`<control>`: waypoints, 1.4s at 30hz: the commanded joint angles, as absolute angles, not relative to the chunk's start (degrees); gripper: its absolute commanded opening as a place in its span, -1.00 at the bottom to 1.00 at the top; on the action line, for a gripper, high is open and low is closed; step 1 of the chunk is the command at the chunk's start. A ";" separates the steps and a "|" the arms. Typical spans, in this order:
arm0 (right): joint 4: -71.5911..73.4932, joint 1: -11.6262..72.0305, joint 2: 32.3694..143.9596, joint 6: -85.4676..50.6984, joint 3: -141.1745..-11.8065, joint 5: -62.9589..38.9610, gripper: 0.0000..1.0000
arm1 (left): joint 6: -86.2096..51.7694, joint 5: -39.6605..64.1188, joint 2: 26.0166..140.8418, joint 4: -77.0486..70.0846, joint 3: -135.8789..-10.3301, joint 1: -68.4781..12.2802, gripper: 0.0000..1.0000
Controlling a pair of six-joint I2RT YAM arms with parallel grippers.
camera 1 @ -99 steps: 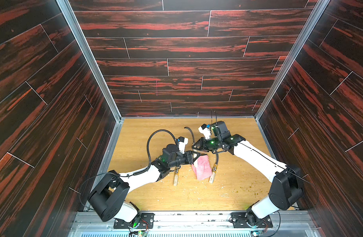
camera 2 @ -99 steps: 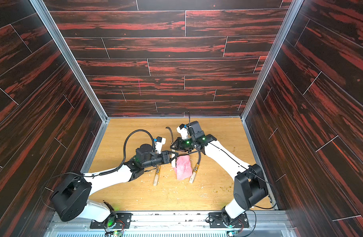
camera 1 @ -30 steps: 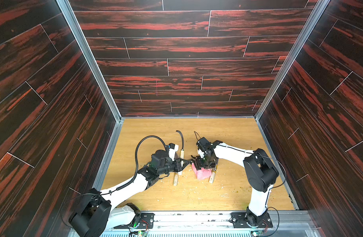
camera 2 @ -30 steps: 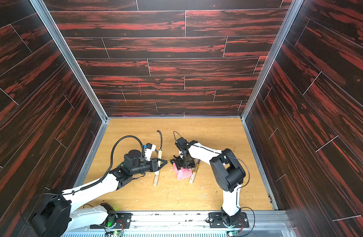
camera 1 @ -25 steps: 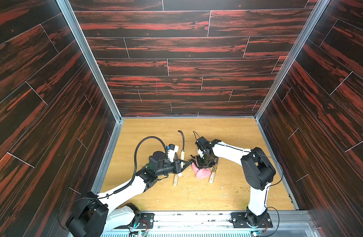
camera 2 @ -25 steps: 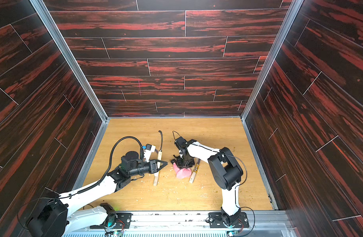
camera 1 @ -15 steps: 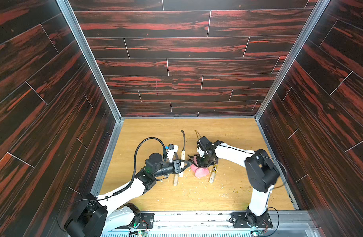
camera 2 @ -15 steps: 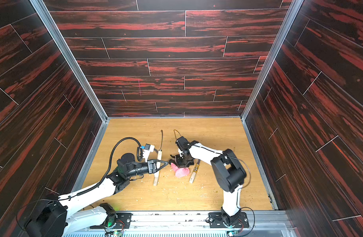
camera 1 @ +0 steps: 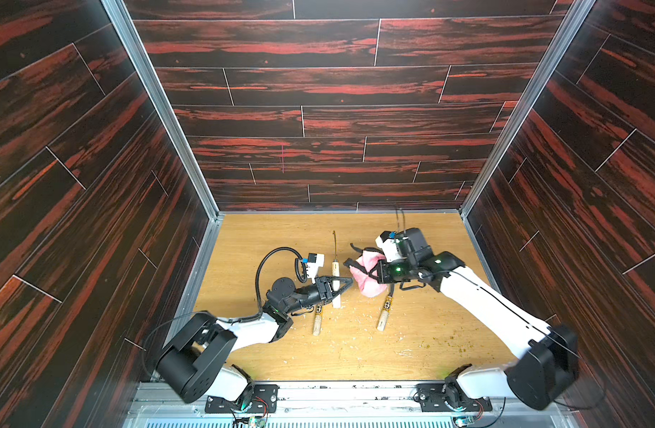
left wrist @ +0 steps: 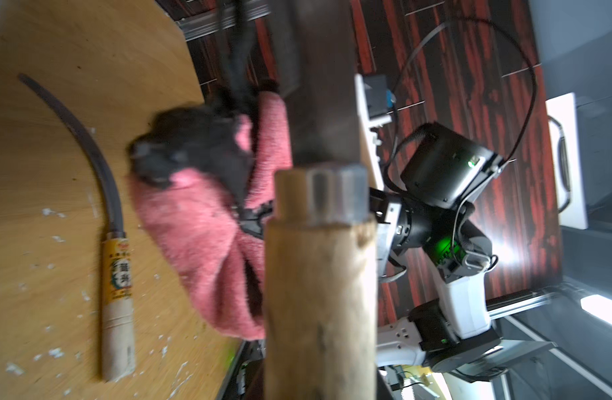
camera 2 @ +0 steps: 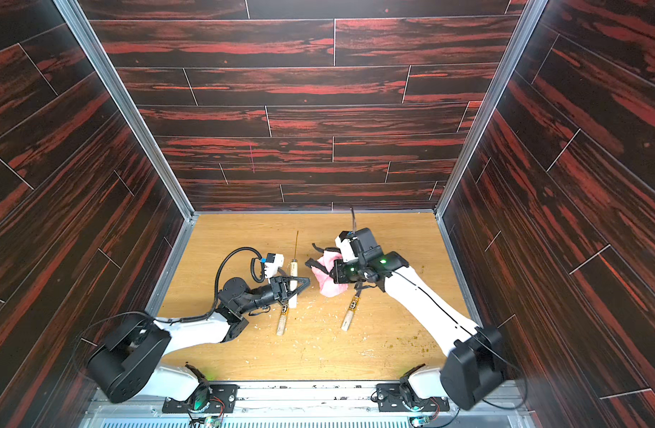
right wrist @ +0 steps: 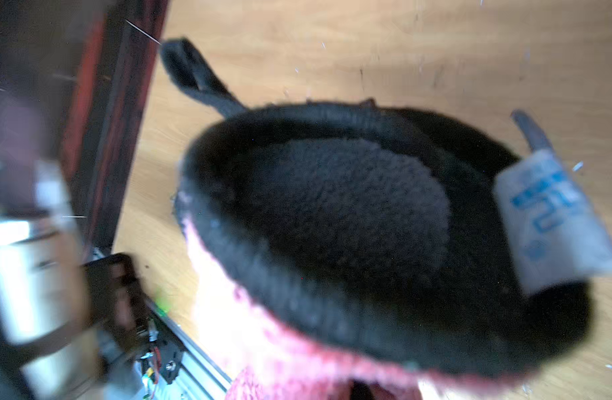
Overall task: Wipe small sickles with rags
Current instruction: Wipe the small sickle.
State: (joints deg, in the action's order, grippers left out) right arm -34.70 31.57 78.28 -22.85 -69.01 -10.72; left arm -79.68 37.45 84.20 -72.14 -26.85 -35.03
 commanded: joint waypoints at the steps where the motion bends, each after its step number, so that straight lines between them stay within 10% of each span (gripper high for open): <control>1: -34.04 31.40 75.01 -20.89 -72.38 -12.11 -1.00 | -82.82 37.86 83.91 -81.07 -30.19 -35.90 -1.00; 42: -19.63 33.75 87.05 -18.64 -81.24 -27.17 -1.00 | -73.30 42.82 88.76 -64.82 -42.16 -45.90 -1.00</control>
State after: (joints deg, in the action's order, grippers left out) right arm -21.61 32.01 83.55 -19.42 -78.50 -24.91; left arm -77.08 33.45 88.51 -63.99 -38.54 -40.58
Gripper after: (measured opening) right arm 0.104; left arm 0.251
